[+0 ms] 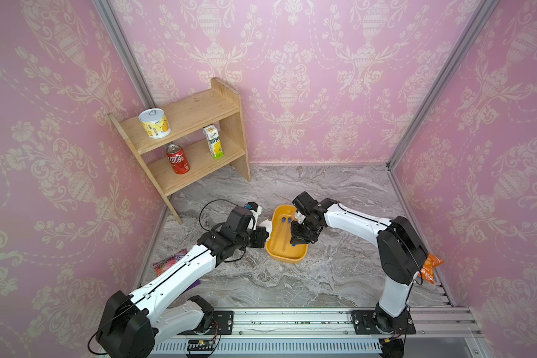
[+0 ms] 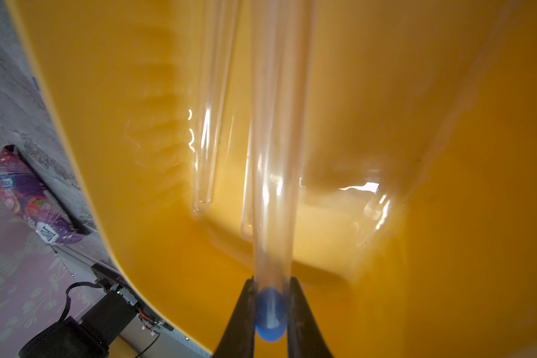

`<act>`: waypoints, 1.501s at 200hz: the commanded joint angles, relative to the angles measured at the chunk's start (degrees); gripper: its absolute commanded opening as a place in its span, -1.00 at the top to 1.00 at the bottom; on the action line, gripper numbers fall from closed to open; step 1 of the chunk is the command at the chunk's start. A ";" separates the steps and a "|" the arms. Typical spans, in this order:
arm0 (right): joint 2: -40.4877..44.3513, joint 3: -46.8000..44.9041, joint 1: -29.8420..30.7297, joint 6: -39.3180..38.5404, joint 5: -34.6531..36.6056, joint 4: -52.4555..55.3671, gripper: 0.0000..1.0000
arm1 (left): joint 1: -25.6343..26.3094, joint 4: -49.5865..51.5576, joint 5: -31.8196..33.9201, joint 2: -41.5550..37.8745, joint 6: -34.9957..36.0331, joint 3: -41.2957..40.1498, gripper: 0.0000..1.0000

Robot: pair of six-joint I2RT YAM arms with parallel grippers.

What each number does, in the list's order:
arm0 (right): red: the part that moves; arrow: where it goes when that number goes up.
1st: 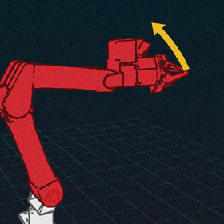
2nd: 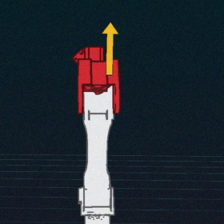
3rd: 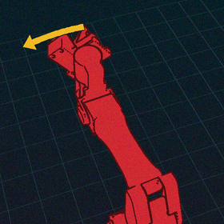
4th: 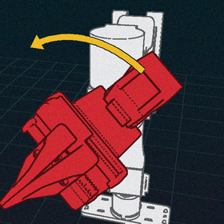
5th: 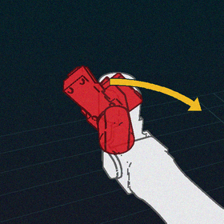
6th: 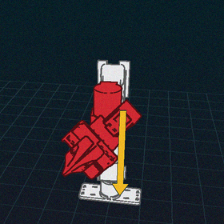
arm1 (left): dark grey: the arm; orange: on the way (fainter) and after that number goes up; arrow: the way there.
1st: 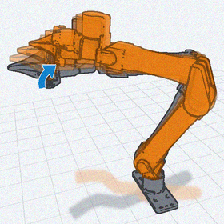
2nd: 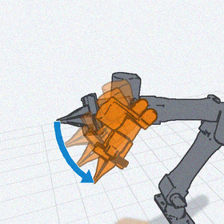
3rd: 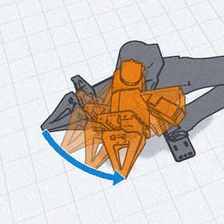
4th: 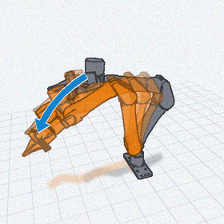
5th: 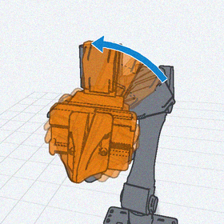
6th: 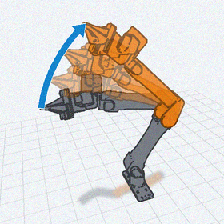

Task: Wipe the exteriors of test tubes
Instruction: Place the test tube in the storage box.

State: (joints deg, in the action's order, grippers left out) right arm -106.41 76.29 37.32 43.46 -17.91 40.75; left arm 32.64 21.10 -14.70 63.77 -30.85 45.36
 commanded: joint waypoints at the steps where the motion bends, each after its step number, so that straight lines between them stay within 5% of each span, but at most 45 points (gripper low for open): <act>1: -0.93 1.81 1.08 4.48 6.72 2.70 0.84 | -1.23 1.48 -1.99 -1.05 -0.70 -0.98 0.85; 109: -8.01 7.21 5.08 7.68 16.73 7.49 0.82 | -3.16 -0.31 -7.03 0.29 -0.73 -1.01 0.82; 218: -12.07 8.09 4.78 6.63 13.87 7.42 0.75 | -3.46 -0.85 -7.65 1.12 -0.79 -0.72 0.80; 273: -9.93 8.43 4.43 5.77 14.48 8.90 0.22 | -3.46 -0.65 -7.41 0.93 -0.88 -0.63 0.79; 300: -6.92 8.35 4.49 5.32 14.69 9.68 -0.19 | -3.46 -0.27 -6.93 0.75 -1.00 -0.38 0.79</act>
State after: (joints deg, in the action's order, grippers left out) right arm -116.38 84.20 42.11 49.23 -3.62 47.48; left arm 29.67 20.43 -21.32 64.60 -31.03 44.62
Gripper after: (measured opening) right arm 0.543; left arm 0.104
